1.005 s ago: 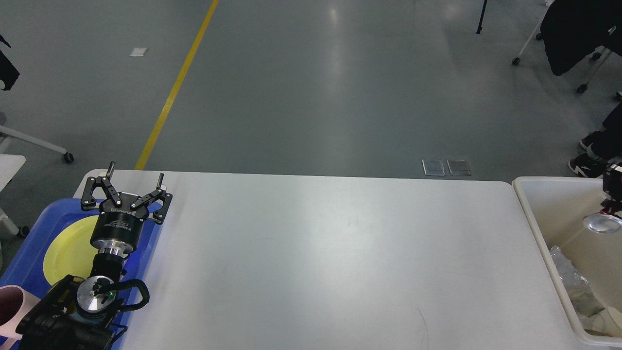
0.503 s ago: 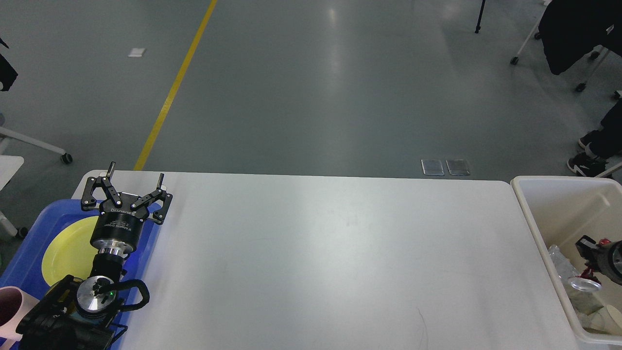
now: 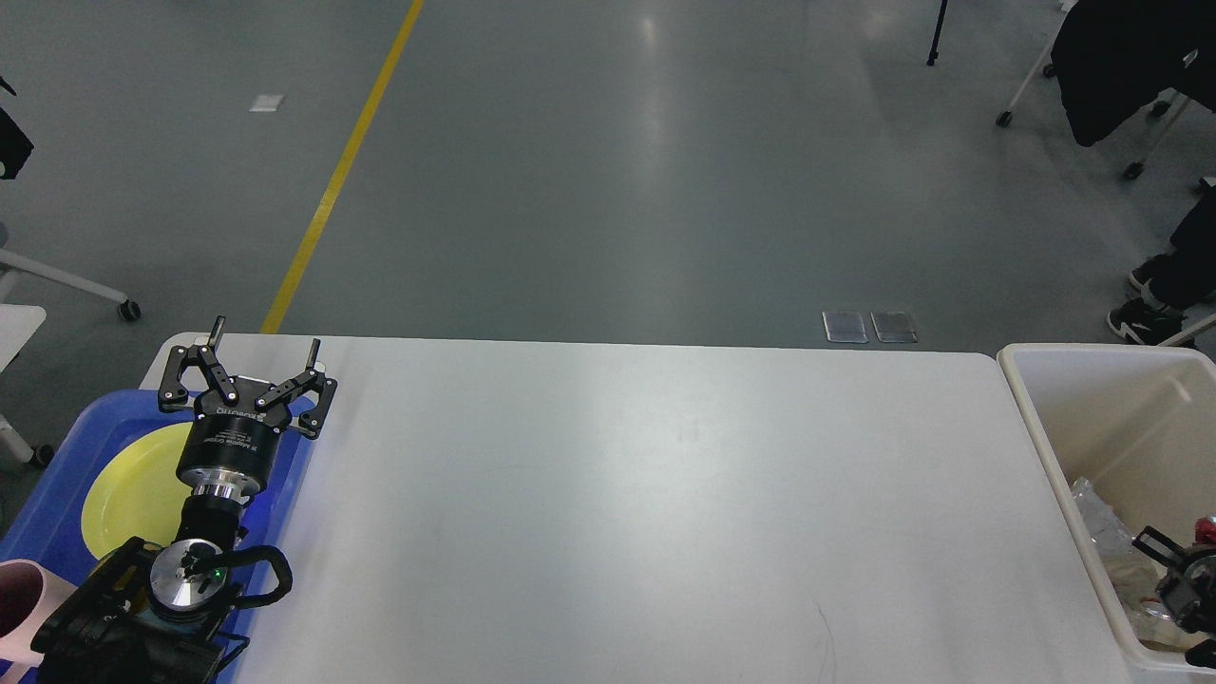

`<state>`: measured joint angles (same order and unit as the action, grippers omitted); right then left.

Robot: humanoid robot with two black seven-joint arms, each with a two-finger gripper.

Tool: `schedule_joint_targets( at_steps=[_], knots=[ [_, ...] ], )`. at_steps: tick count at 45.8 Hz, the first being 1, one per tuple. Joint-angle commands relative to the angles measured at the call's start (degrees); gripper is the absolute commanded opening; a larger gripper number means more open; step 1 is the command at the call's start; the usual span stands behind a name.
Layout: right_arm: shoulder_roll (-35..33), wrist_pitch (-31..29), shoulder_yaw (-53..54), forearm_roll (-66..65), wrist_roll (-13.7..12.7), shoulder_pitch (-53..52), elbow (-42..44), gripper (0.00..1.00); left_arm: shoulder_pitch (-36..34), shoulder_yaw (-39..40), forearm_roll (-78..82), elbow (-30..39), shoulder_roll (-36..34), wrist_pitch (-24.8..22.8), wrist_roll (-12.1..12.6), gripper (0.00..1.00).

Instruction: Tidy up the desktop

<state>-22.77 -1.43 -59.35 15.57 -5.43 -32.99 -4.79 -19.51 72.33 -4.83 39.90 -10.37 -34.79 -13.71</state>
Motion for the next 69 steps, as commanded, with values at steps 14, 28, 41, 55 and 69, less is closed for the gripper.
schedule_joint_targets(
  at_steps=[14,28,41,55,69],
  knots=[
    [0.62,3.45,0.82,0.16,-0.02,-0.14,-0.23,1.0,0.0,0.0,0.0,0.0,0.0,-0.01,0.0,0.96],
    [-0.26,3.46,10.29,1.22,0.34,-5.23,-0.49,1.0,0.0,0.0,0.0,0.0,0.0,-0.01,0.0,0.96],
    [-5.62,3.28,47.92,1.13,0.25,-14.9,-2.15,1.0,0.0,0.0,0.0,0.0,0.0,-0.01,0.0,0.96],
    [-8.34,2.93,55.46,0.96,2.0,-23.17,-14.1,1.0,0.0,0.0,0.0,0.0,0.0,-0.01,0.0,0.96],
    [-11.77,1.7,83.85,0.78,5.51,-18.87,-32.56,1.0,0.09,0.0,0.0,0.0,0.0,-0.01,0.0,0.96]
  ],
)
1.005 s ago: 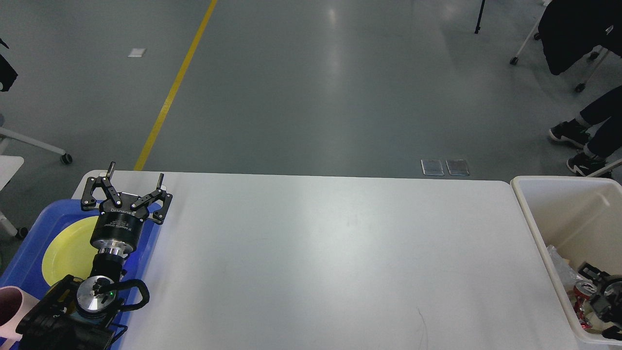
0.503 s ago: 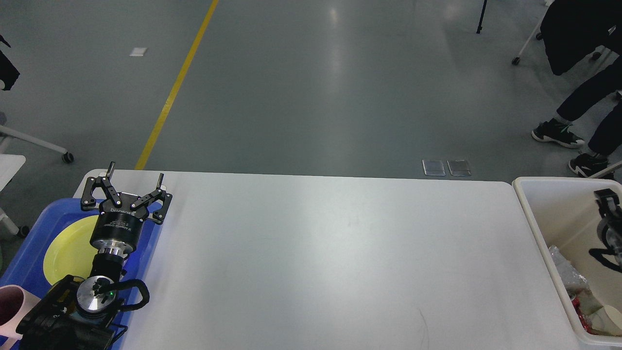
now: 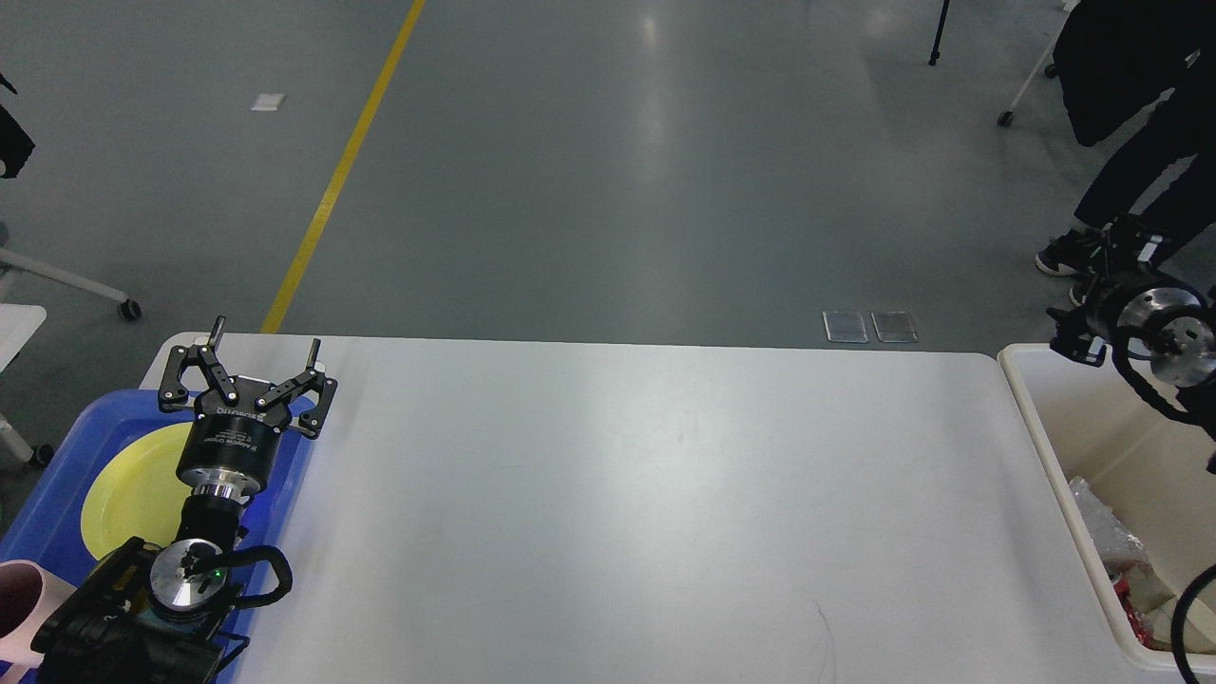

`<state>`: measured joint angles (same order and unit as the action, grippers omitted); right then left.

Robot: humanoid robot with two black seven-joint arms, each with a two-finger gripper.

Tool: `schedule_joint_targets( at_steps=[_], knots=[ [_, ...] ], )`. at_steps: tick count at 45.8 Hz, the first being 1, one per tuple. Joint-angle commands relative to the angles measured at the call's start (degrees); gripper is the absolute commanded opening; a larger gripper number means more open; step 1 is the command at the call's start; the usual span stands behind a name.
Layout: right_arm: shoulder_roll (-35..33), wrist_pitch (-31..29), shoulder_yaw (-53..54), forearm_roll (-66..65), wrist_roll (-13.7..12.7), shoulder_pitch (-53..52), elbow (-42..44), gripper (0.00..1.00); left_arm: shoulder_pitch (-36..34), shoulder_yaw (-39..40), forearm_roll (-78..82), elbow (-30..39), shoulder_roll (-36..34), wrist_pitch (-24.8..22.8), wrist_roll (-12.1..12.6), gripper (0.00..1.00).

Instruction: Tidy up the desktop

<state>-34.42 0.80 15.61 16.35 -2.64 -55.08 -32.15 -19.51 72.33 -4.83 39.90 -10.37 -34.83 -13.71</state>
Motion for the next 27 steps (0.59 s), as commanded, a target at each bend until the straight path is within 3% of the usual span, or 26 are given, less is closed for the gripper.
schedule_joint_targets(
  at_steps=[1,4,8,10,16,21,27],
  knots=[
    [-0.12,-0.62,10.56,-0.01,4.12,4.36,-5.9,1.0,0.08,0.0,0.0,0.0,0.0,0.03,0.0,0.96],
    [0.4,-0.71,16.01,-0.01,10.88,8.4,-8.45,1.0,0.08,0.0,0.0,0.0,0.0,0.03,0.0,0.96],
    [1.54,-1.15,22.43,-0.53,22.31,14.11,-11.88,1.0,0.08,0.0,0.0,0.0,0.0,0.03,0.0,0.96],
    [3.38,-1.67,24.81,-1.93,25.92,16.92,-12.59,1.0,0.08,0.0,0.0,0.0,0.0,0.03,0.0,0.96],
    [6.73,-3.87,30.7,-10.28,28.92,23.61,-13.64,1.0,0.08,0.0,0.0,0.0,0.0,0.03,0.0,0.96],
    [7.0,-10.1,35.44,-12.84,33.14,30.02,-16.8,1.0,0.08,0.0,0.0,0.0,0.0,0.03,0.0,0.96],
    [7.35,-12.75,38.96,-13.01,33.41,34.33,-18.57,1.0,0.08,0.0,0.0,0.0,0.0,0.03,0.0,0.96]
  ],
)
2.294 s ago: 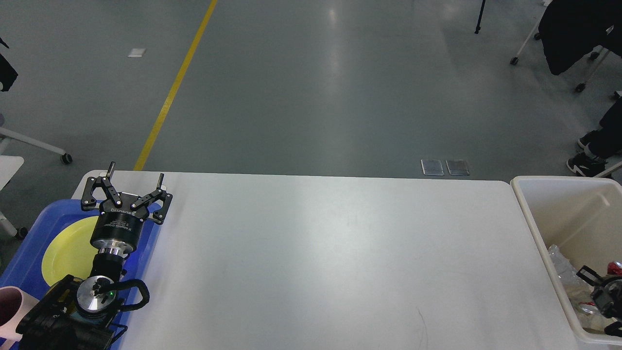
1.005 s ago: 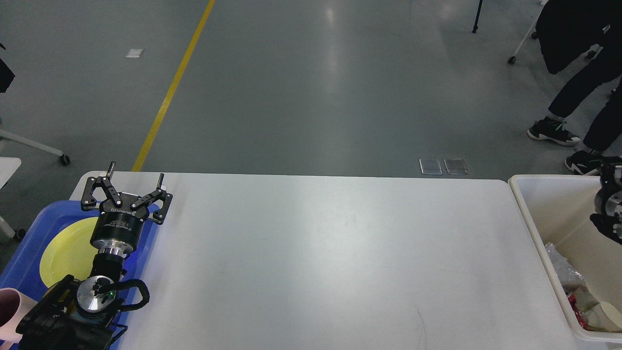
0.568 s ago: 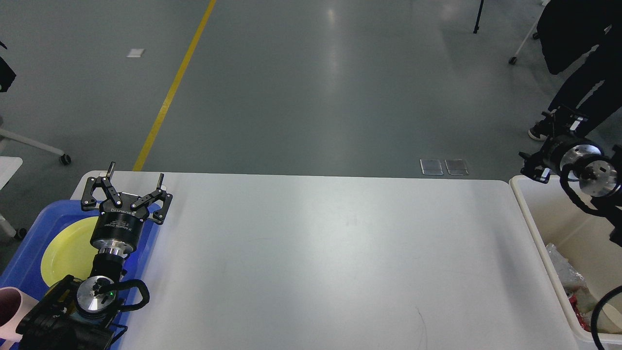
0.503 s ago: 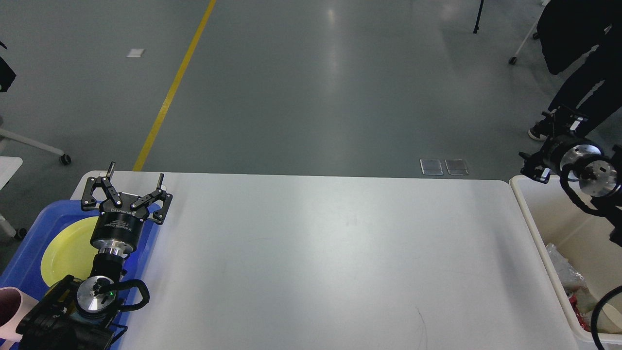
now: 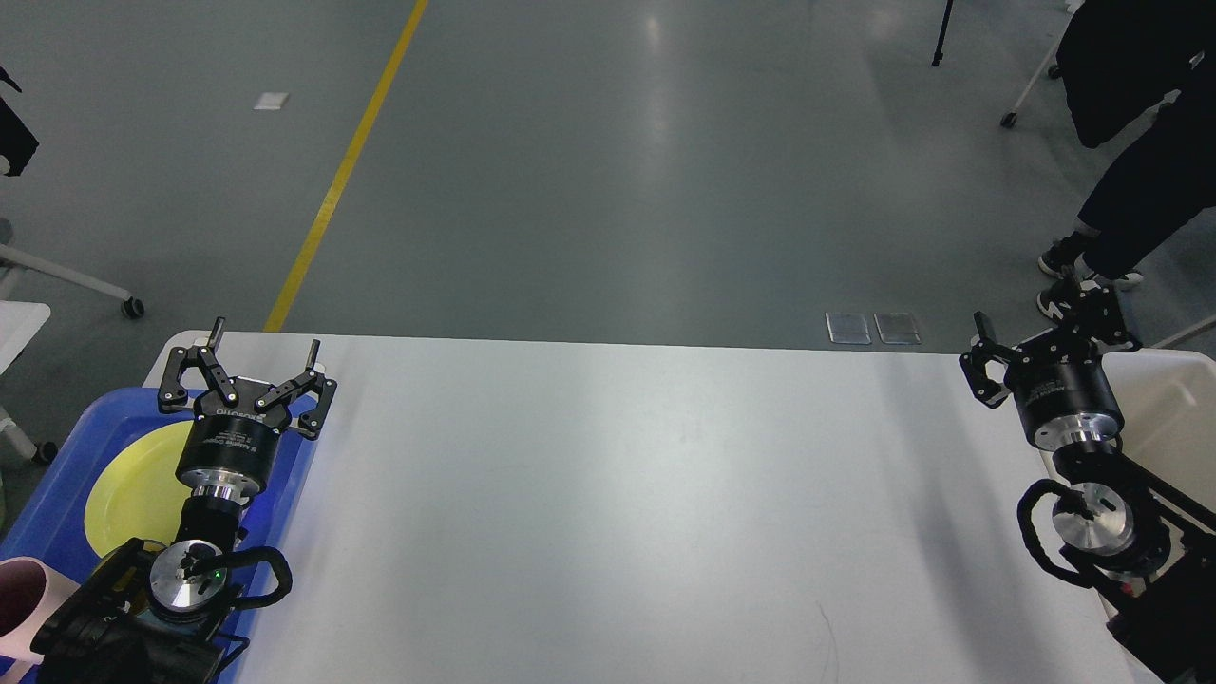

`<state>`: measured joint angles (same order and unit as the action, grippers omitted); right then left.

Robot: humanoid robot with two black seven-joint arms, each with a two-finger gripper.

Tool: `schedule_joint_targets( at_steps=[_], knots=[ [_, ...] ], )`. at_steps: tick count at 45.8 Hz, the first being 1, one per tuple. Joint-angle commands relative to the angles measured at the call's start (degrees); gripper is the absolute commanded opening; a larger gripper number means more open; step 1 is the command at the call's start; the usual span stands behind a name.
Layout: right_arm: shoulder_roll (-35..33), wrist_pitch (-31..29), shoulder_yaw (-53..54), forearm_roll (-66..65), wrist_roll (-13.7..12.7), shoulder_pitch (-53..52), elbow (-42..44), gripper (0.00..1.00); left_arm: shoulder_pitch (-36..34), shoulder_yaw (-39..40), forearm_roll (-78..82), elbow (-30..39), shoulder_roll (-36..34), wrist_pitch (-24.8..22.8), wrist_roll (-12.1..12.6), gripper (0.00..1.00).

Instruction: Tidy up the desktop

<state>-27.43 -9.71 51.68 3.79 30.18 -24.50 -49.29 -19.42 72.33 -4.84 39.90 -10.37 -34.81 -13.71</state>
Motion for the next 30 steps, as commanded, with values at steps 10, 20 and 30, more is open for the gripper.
schedule_joint_targets(
  at_steps=[10,20,30],
  knots=[
    [5.8,-2.15,10.89,-7.21,-0.64,8.59,-1.6,1.0,-0.01,0.0,0.01,0.0,0.0,0.0,0.0,0.96],
    [8.27,-0.83,12.66,-10.47,-0.21,9.03,-3.27,1.0,-0.09,0.0,0.01,0.0,0.0,0.0,0.0,0.96],
    [8.27,-0.84,12.04,-10.47,-0.21,9.47,-1.69,1.0,-0.09,0.0,0.01,0.0,0.0,0.0,0.0,0.96]
  ],
)
